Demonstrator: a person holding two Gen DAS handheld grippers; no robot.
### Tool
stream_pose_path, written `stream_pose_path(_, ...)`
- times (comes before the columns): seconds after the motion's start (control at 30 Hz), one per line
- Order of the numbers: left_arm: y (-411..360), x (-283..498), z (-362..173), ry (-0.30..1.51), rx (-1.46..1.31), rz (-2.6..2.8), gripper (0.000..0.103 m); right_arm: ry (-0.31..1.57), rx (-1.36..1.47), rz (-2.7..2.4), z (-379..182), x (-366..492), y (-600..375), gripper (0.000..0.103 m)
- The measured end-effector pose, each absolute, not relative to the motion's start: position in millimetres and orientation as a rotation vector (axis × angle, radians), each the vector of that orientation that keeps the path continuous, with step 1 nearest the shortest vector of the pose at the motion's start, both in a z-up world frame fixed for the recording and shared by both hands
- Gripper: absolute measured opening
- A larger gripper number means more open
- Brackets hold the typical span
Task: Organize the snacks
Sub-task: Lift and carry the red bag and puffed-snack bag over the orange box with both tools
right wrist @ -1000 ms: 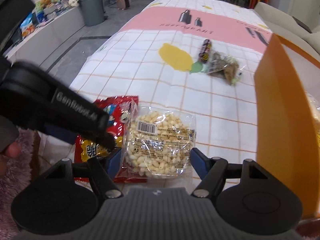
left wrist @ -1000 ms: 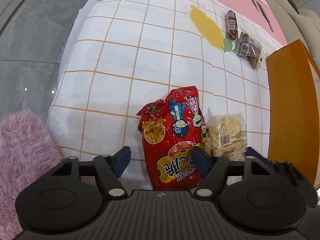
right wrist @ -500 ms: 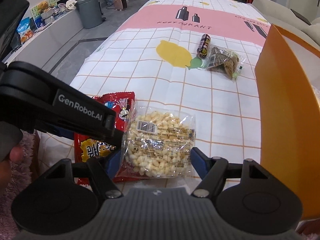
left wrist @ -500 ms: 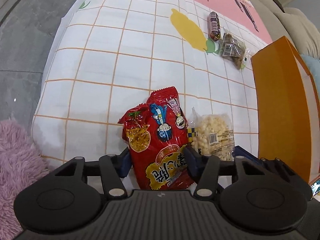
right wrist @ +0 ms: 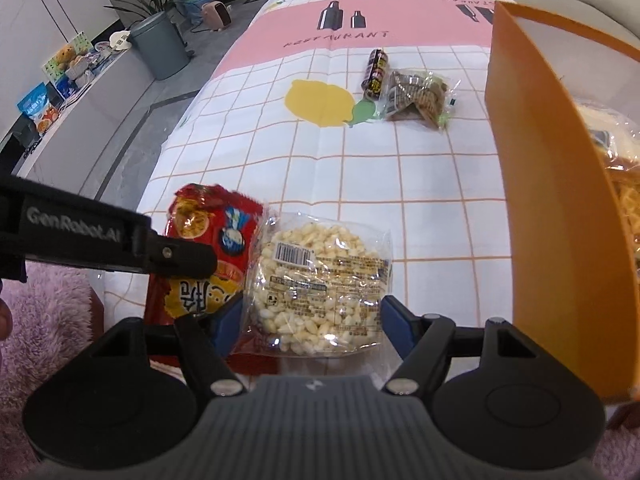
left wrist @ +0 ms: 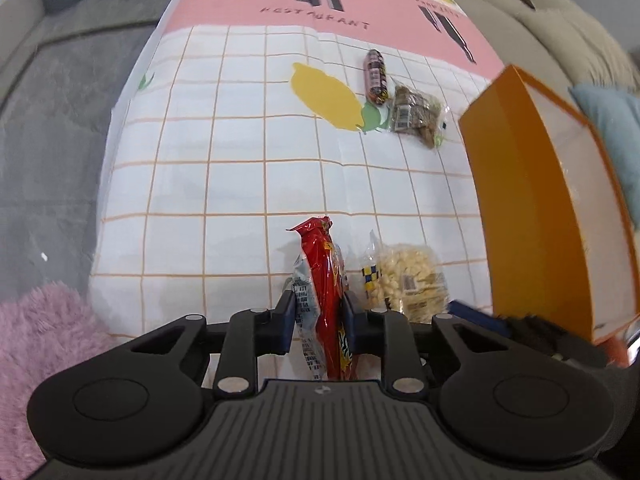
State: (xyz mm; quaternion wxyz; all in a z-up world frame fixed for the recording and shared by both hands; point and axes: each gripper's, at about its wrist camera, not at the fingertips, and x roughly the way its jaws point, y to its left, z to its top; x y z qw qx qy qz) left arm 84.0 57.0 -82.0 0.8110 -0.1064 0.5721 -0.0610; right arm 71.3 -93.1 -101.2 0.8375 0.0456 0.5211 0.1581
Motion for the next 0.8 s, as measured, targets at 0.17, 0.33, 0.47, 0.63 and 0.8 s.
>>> stream_pose_path(0.17,43,85,-82,1.258,-0.175,-0.155,0.025,1.089,0.064,0.334,-92,66,-95,0.07)
stream_pose_path(0.33,30,86,-87,1.276,-0.14,-0.16,0.028,1.124,0.08,0.332,-99,64,-99,0.07)
stream_pose_path(0.47,23,89,-98,1.317,-0.14,-0.143,0.031,1.141,0.099,0.332,-104,62,-105,0.07)
stream_pose_path(0.63,23,87,-99,1.31,-0.139,-0.137,0.03,1.132,0.078,0.323,-105,60,-105,0.07)
stream_pose_path(0.8,24,83,-84,1.285,-0.136,-0.138,0.027,1.105,0.079,0.334,-95,57,-107,0.07)
